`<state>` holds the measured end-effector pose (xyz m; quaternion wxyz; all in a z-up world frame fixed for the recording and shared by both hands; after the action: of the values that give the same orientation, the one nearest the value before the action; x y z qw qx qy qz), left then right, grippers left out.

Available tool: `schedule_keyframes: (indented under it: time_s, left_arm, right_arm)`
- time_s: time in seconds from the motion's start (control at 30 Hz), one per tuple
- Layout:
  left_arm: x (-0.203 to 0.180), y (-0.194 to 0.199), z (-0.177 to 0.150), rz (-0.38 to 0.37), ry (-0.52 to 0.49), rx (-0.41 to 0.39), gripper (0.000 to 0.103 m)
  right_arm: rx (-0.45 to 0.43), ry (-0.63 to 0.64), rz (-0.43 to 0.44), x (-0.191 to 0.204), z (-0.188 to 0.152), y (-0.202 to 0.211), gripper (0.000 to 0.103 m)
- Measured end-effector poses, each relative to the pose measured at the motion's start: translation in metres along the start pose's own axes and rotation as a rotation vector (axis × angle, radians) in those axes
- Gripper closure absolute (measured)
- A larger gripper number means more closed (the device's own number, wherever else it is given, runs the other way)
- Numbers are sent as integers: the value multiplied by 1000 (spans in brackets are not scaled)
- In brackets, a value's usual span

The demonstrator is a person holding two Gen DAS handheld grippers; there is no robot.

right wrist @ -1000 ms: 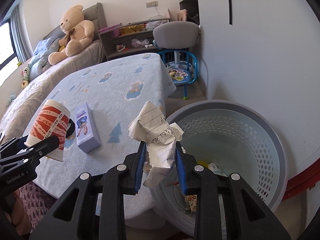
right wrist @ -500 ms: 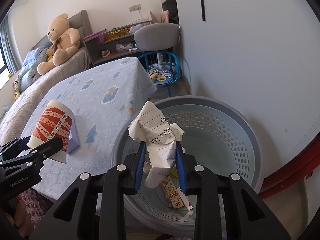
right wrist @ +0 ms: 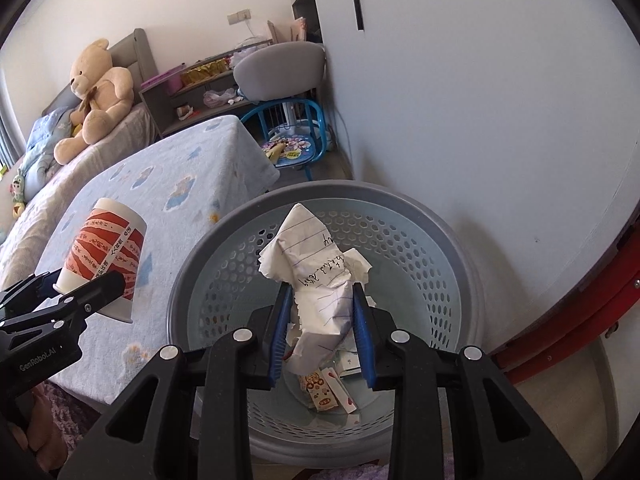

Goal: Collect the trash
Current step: 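Carry the paper cup and crumpled paper over the basket with both tools, then open both tools to drop the cup and paper into the basket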

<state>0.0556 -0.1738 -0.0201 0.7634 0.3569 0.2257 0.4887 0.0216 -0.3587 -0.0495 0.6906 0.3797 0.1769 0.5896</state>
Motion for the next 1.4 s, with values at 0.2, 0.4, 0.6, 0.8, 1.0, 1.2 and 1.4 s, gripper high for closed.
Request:
schedule_keyframes:
  time_s: [0.2, 0.4, 0.6, 0.8, 1.0, 1.2, 1.4]
  left_arm:
    - [-10, -10, 8, -21, -14, 3, 39]
    - [-21, -21, 12, -46, -25, 19, 39]
    - [-35, -26, 19, -81, -48, 13, 39]
    - [-48, -26, 22, -109, -60, 14, 39]
    - [-51, -25, 21, -125, -60, 25, 38]
    - [-50, -24, 20, -111, -52, 27, 31]
    - [-48, -22, 19, -99, -44, 28, 30]
  right_arm:
    - [4, -12, -11, -6, 2, -2, 73]
    - [5, -23, -19, -14, 2, -1, 73]
    - [9, -36, -24, -19, 2, -3, 73]
    - [9, -59, -23, -26, 4, -3, 72]
    - [5, -63, -26, -28, 4, -3, 70]
    - [-19, -75, -30, -31, 4, 5, 47]
    - [-11, -78, -29, -32, 3, 4, 44]
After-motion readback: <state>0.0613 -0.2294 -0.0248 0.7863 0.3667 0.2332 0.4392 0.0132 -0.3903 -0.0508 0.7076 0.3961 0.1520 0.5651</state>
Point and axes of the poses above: each gripper's, at about its wrist camera, not at the fingertips, and y roughly against the way its jaws point, x to its left, z to its top, the point moved 1 cm from there along -y, roughly the way its jaws point, and after that the axes turned 3 degrees about -y, right-handed, at the moved point
